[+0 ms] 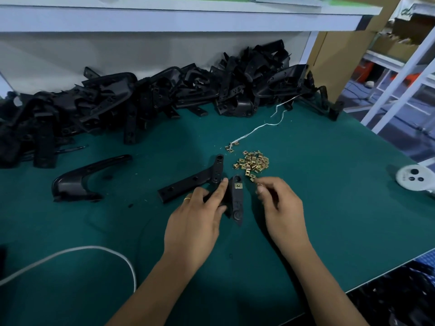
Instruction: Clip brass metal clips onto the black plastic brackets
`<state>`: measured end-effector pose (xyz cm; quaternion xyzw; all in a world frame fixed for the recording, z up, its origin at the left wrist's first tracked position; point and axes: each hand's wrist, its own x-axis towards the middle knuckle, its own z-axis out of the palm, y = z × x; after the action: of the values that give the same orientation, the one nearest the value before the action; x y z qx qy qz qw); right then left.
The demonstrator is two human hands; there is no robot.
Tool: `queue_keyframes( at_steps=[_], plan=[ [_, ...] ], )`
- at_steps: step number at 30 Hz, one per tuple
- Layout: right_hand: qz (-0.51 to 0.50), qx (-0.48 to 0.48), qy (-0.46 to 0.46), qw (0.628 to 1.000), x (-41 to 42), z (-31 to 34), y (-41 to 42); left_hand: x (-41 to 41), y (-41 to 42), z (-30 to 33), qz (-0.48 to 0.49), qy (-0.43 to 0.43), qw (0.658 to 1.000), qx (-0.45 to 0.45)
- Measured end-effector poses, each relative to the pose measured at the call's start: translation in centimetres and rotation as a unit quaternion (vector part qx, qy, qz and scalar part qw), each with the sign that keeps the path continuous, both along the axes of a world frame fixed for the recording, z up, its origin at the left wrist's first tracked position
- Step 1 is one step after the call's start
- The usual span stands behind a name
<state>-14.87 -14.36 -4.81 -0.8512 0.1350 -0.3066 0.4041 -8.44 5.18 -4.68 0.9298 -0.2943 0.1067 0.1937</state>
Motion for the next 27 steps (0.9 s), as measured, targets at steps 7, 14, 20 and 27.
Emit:
queue_keyframes(
  at_steps=[7,14,20,27],
  plan=[
    [0.063,0.355,-0.092,0.928,-2.9,0.4,3.1,0.0,0.0,0.0,-0.02,-0.012,0.999,-0.024],
    [0.108,0.406,-0.076,0.904,-3.1,1.2,3.7,-0.3,0.0,0.4,-0.031,0.001,0.999,-0.039],
    [0.105,0.404,-0.028,0.908,-3.0,1.0,3.9,-0.4,-0.1,0.5,-0.027,-0.014,0.999,-0.039],
    [0.122,0.397,-0.003,0.909,-3.1,1.1,3.8,-0.4,0.0,0.4,-0.024,-0.033,0.998,-0.038]
  ],
)
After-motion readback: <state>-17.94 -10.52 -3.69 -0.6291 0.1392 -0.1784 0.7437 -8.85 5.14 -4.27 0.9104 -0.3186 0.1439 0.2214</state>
